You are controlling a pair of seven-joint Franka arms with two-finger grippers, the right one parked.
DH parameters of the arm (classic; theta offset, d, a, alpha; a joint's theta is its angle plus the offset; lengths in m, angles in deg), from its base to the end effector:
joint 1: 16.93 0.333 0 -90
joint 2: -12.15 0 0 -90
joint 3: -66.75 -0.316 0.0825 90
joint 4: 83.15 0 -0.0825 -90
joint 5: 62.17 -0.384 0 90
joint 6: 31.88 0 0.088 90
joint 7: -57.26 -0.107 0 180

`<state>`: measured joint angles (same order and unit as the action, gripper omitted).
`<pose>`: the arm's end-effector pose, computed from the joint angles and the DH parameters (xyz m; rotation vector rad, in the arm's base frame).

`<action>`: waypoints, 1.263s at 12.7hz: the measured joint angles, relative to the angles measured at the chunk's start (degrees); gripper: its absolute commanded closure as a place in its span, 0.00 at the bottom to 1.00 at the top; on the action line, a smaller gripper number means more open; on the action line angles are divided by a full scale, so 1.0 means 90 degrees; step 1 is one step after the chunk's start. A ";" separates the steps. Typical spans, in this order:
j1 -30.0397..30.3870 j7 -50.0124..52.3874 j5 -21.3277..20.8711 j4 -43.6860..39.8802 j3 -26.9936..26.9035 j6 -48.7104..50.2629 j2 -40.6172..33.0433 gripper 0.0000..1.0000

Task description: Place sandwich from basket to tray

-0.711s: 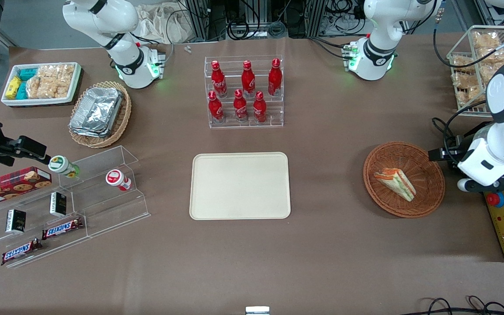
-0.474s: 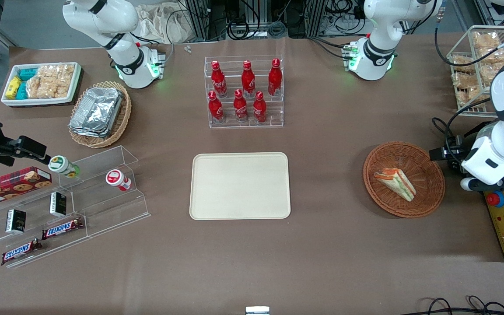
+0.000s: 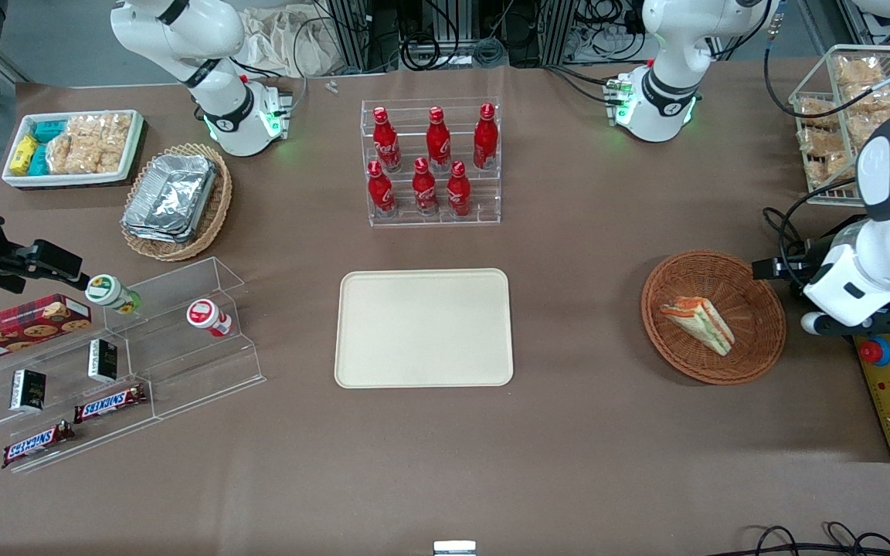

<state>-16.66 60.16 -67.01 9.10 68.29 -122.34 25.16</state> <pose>0.6016 -0.0031 0.4753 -3.0297 -0.0253 0.3887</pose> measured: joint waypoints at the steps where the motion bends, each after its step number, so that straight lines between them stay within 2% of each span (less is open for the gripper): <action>1: 0.0035 0.0000 0.0002 0.0319 -0.0029 -0.0402 -0.0114 0.00; 4: 0.0205 0.0259 0.0184 0.1834 -0.0071 -0.1982 -0.0770 0.00; 7: 0.0247 0.1165 0.0263 0.2741 -0.0060 -0.2964 -0.0977 0.00; 12: 0.0165 0.2698 0.0277 0.3097 0.0077 -0.4190 -0.0253 0.00; 16: 0.0165 0.3383 0.0312 0.3096 0.0148 -0.4670 0.0263 0.01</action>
<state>-15.18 90.61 -64.20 36.97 69.62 -164.36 27.53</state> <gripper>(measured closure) 0.004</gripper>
